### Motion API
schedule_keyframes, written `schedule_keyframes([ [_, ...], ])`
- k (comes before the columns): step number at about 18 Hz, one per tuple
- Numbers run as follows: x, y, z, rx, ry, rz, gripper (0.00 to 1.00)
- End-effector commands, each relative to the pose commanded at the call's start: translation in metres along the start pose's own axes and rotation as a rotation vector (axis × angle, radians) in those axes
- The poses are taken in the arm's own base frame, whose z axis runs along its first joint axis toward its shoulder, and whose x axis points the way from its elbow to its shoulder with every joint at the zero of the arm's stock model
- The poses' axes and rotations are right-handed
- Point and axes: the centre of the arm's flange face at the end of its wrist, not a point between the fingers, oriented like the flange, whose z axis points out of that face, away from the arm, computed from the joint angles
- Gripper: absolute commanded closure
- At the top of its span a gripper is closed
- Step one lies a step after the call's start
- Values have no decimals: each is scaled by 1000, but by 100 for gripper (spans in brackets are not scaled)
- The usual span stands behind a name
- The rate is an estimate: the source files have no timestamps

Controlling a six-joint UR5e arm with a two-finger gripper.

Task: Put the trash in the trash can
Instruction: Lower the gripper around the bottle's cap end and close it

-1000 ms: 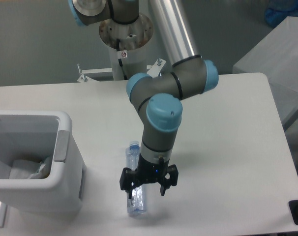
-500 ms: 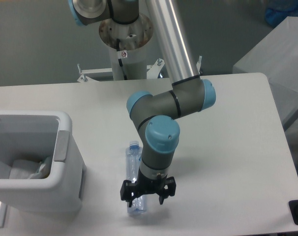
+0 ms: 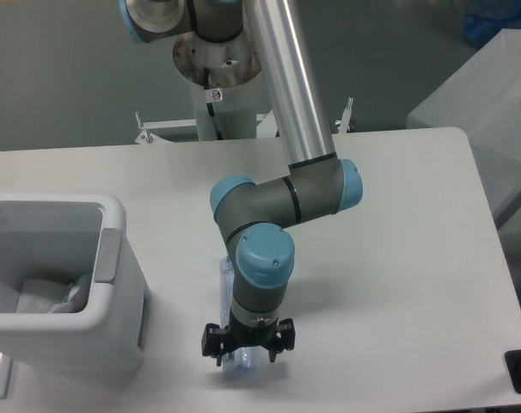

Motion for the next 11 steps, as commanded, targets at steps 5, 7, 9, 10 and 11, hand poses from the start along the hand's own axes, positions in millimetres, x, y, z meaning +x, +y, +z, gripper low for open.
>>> schedule_keyframes([
  [5,3,1,14,-19,-9,7,0],
  [7,4,2,16,-22,-8,8,4],
  [9,5,1,14,-19,-8,8,14],
  [10,5,2,15,-20,-8,6,20],
  [11,4,2,15,-22,-9,6,25],
])
